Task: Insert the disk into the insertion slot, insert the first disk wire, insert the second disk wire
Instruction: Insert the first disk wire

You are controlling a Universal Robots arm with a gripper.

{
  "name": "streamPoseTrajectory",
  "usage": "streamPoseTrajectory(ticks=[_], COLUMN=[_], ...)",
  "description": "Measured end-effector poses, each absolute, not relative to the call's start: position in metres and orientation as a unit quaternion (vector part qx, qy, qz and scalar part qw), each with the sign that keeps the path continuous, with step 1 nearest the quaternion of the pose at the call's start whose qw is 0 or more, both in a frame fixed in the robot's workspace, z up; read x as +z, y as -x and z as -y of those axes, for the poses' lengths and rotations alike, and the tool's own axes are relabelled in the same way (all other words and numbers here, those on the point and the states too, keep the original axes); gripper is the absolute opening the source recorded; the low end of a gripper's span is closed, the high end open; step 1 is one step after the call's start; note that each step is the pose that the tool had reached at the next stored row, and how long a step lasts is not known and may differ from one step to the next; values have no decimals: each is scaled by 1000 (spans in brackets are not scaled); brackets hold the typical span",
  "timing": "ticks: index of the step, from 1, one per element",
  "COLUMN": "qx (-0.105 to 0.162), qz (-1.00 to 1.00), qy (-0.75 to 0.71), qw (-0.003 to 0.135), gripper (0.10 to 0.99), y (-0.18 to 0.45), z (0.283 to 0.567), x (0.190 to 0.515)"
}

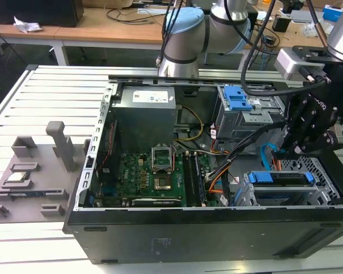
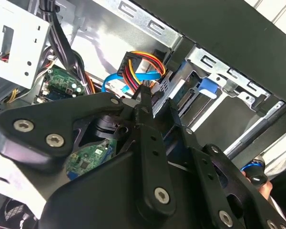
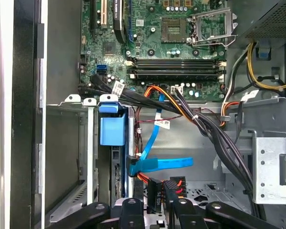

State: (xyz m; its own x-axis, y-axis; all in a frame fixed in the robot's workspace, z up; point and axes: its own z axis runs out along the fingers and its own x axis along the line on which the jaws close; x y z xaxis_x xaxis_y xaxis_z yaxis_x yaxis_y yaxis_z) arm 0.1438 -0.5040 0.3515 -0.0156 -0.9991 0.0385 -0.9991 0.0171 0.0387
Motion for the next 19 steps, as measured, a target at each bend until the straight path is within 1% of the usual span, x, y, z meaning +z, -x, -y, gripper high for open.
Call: streamPoseTrajectory(ticks=[4,5,6,11,15,19], qx=[0,0,0,0,0,0], qz=[713,713,713,713,713,713], qy=[-701,-701,-701,-701,-701,-701], qw=[27,27,27,27,27,28], gripper=[290,220,169,169,169,169], y=[-144,-144,-144,-144,-144,-147], z=[504,504,504,505,529,531], x=[351,351,351,351,350,347])
